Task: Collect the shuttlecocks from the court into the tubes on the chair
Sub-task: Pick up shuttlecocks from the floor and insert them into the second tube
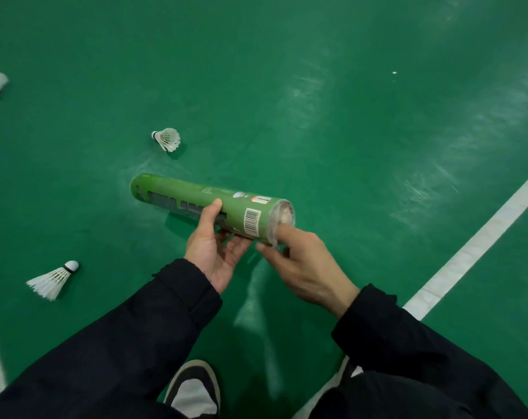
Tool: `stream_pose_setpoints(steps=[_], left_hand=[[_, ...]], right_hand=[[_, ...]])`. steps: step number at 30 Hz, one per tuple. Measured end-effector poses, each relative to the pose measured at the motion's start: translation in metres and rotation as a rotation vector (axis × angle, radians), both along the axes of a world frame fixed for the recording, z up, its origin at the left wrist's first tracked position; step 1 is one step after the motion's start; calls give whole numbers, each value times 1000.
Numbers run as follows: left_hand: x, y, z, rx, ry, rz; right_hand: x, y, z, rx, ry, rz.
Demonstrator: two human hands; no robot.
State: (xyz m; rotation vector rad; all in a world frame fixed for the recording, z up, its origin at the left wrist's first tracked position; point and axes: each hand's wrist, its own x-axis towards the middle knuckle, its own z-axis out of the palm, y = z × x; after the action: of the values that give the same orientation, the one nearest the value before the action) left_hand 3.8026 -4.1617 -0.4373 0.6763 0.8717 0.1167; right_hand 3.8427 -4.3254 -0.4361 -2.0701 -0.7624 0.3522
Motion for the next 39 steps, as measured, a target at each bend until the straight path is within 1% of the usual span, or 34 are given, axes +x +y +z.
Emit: stream_pose_setpoints(steps=[2, 4, 5, 6, 7, 9, 10, 11, 13, 15, 17, 19, 20, 22, 25, 27, 29, 31, 33, 36, 39], left_hand=[[-7, 2, 3, 14, -1, -15], [-17, 11, 7, 40, -1, 20], [-22, 19, 9, 51, 1, 37], [-27, 28, 13, 54, -2, 53], [-32, 40, 17, 47, -10, 76], [-38, 66, 24, 27, -21, 159], [-39, 79, 26, 28, -29, 201], [-40, 91, 27, 33, -47, 227], [-42, 110, 25, 40, -82, 242], [-49, 126, 23, 17, -105, 270], [-64, 141, 23, -24, -111, 315], [-84, 156, 24, -45, -108, 339], [-93, 164, 23, -44, -108, 340], [-107, 180, 18, -36, -99, 347], [-121, 210, 13, -21, -80, 416], [-129, 230, 8, -7, -62, 495], [-134, 247, 0, 21, -36, 540], [-130, 263, -7, 41, -36, 504], [-117, 275, -15, 78, -44, 446], [-86, 290, -22, 135, -64, 394], [-57, 304, -27, 143, -44, 392]], right_hand=[[5, 9, 12, -100, 190, 156], [10, 25, 25, -119, 362, 257], [10, 34, 30, -98, 418, 274], [8, 44, 33, -55, 416, 261], [4, 55, 35, 1, 349, 211], [-4, 76, 31, 94, 132, 69], [-8, 86, 28, 111, 54, 29], [-9, 96, 26, 111, 19, 27], [-6, 115, 27, 78, 57, 106], [-3, 137, 37, 2, 148, 228], [-6, 160, 50, -83, 298, 377], [-14, 181, 58, -146, 440, 480], [-18, 191, 61, -171, 475, 510], [-26, 209, 62, -180, 466, 535], [-28, 230, 55, -84, 414, 501], [-22, 244, 48, 9, 475, 452], [-14, 261, 38, 69, 582, 370], [-7, 276, 26, 77, 667, 305], [1, 290, 11, 83, 701, 269], [26, 304, -7, 142, 688, 162], [69, 318, -27, 190, 669, -11]])
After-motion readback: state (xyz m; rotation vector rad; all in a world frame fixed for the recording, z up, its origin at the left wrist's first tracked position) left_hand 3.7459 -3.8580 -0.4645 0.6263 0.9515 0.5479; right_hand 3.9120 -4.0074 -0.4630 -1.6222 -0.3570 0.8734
